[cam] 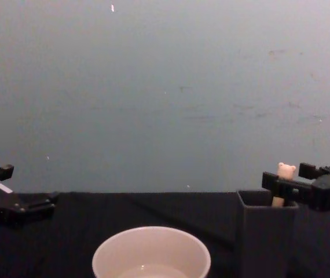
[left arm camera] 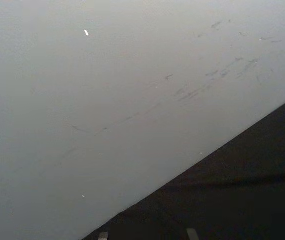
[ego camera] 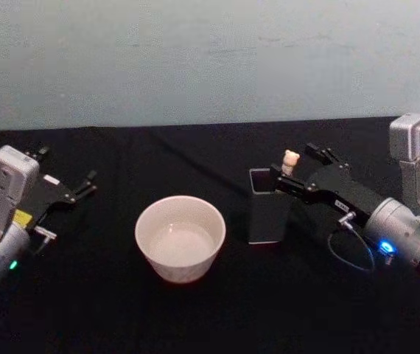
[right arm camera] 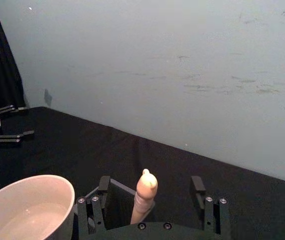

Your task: Pick up the stirring spoon with one hand, stir inside the cup, then place it back in its original position.

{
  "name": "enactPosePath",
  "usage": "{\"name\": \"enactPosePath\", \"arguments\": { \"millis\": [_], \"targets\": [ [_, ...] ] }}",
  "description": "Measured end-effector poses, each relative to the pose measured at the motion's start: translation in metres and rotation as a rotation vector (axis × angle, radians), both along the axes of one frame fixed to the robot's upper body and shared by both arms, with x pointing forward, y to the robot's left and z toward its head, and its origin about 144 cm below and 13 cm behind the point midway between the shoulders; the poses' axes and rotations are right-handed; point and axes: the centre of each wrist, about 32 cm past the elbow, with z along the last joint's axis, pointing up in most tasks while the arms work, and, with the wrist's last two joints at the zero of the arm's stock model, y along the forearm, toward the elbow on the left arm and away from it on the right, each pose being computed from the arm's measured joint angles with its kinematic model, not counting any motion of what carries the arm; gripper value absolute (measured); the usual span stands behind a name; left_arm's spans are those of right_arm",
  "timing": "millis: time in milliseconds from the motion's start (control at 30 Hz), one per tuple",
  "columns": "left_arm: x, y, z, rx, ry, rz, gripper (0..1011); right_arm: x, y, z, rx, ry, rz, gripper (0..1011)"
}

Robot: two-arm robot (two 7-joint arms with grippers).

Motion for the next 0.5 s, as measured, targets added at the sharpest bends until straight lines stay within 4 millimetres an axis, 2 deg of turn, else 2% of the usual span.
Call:
{"name": "enactPosePath", "arguments": {
  "millis": [500],
  "targets": [
    [0.0000,0.0000,0.0000,0.000,0.000,0.000,1001,0.0014,0.0009,-0.0012,-0.003,0.005,-0.007,1002]
  ]
}}
